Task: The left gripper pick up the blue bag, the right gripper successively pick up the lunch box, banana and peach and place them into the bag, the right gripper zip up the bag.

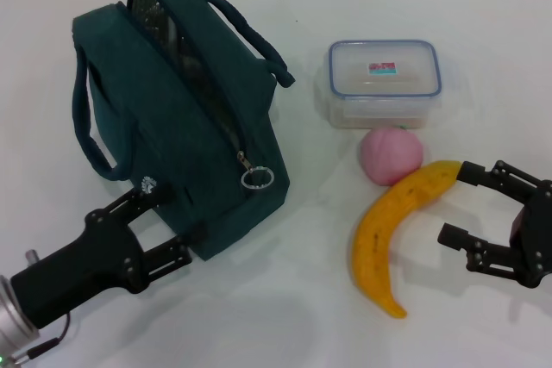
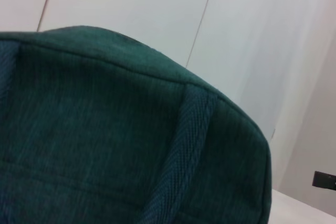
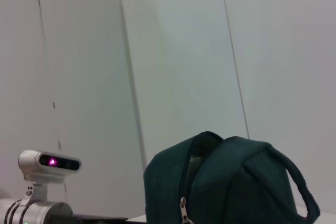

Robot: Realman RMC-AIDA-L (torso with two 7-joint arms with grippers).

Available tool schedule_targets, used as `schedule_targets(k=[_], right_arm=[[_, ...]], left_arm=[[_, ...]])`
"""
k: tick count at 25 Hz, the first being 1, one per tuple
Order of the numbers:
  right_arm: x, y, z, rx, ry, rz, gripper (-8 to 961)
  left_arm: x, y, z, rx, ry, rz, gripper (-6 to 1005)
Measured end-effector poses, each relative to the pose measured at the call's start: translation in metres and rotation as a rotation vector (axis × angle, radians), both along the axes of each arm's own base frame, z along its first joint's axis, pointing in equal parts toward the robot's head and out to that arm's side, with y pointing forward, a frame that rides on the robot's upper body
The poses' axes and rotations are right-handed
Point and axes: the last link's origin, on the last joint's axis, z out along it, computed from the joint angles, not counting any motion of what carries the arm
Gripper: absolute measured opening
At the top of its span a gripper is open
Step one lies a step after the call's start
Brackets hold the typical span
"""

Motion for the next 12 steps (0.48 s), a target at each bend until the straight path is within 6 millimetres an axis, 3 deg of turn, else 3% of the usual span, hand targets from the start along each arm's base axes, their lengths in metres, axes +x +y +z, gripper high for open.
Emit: schedule_targets(k=[12], right_arm=[[0.0001,0.0014,0.0006,0.007,0.001,-0.004,842]], left_arm=[[0.0027,0.007,-0.0077,0.031,-0.013,0.019,818]])
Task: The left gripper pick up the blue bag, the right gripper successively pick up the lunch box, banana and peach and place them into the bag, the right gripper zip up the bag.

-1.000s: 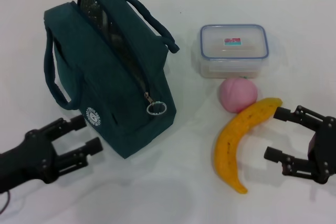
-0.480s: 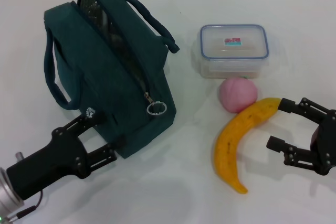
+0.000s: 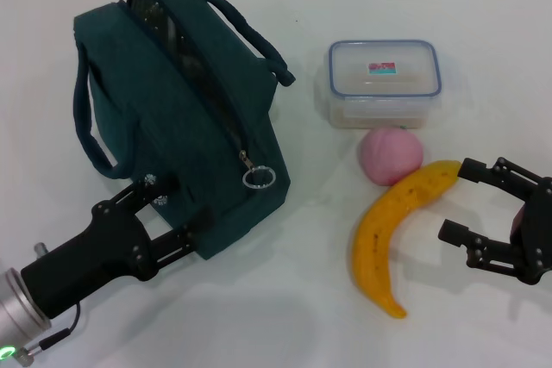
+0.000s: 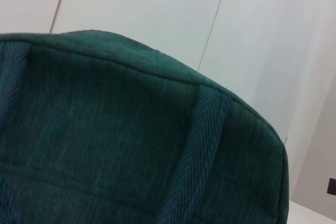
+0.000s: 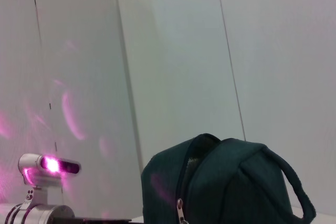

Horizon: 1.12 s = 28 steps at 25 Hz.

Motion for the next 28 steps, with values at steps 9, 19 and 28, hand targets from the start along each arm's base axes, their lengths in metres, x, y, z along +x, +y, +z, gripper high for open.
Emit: schedule_targets(k=[9,19,28], right_arm=[[0.0,0.0,0.0,0.0,0.0,0.0,841],[0.0,0.0,0.0,0.0,0.0,0.001,841],[-0.001,0.0,0.0,-0.001,0.002,0.002,841]], left_arm=[[-0.007,0.003,0.038,-0.109,-0.075,0.073,819],[-0.013,0.028,0.135,-0.41,-0.056,0.349,819],[0.005,0.051,0.184,-0.569,0.045,0.506,819]])
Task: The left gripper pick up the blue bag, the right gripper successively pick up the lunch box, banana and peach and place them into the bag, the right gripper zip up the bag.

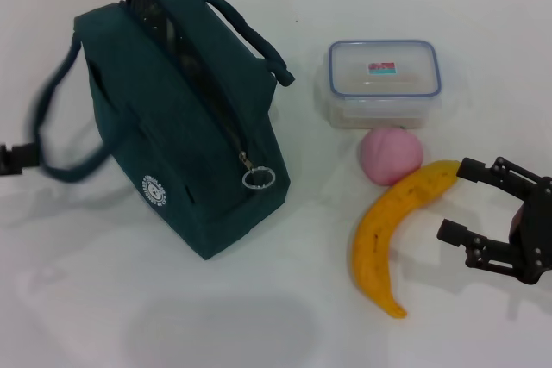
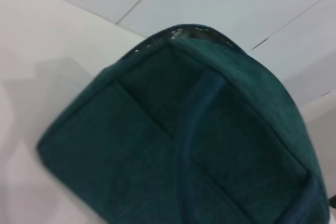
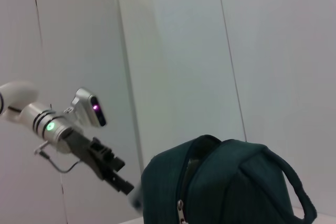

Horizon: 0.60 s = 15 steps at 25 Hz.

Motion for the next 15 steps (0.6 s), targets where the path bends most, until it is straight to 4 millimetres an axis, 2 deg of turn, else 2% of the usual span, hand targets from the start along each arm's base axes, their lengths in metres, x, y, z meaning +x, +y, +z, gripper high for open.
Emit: schedule_targets(k=[3,8,15], right_arm=[[0.0,0.0,0.0,0.0,0.0,0.001,841],[0.0,0.001,0.0,0.001,-0.001,0.003,841],[-0.001,0.001,0.0,0.004,-0.003,0.006,841]], left_arm=[[0.017,0.011,0.008,-0.04,-0.006,0.011,818],[0.044,0.028,0.009,-0.095,-0.013,0.001,814],[0.06,0.057,-0.005,-0.114,0.059,0.05,797]])
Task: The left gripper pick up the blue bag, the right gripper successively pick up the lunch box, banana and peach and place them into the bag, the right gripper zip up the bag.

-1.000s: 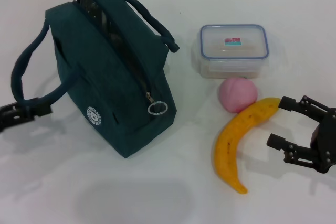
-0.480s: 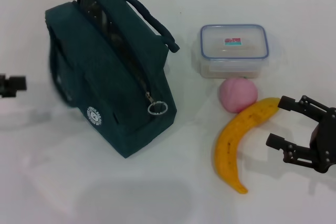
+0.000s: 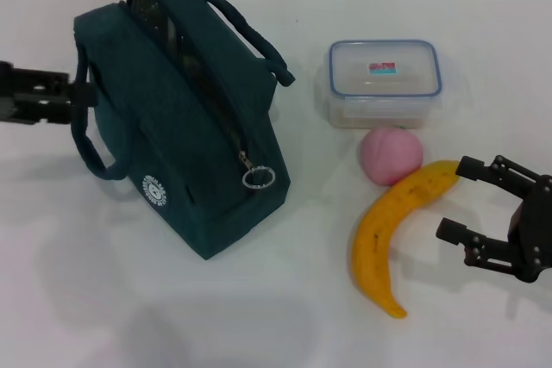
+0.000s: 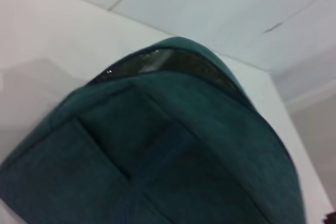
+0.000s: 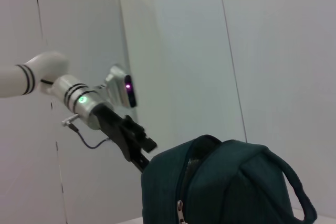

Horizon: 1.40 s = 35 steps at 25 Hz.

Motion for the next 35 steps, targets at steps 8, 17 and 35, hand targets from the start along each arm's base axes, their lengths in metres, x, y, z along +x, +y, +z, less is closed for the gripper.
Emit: schedule_targets(k=[8,17,35], right_arm=[[0.0,0.0,0.0,0.003,0.0,0.001,840],[0.0,0.001,0.0,0.006,-0.004,-0.002,840],[0.0,0.003,0.001,0.015,-0.001,-0.005,840]], left_arm=[[0.015,0.018,-0.006,0.001,-0.005,0.046,779],[0.014,0.025,-0.015,0.02,0.009,0.087,757],[0.025,0.034,-0.028,0.04,0.009,-0.025,644]])
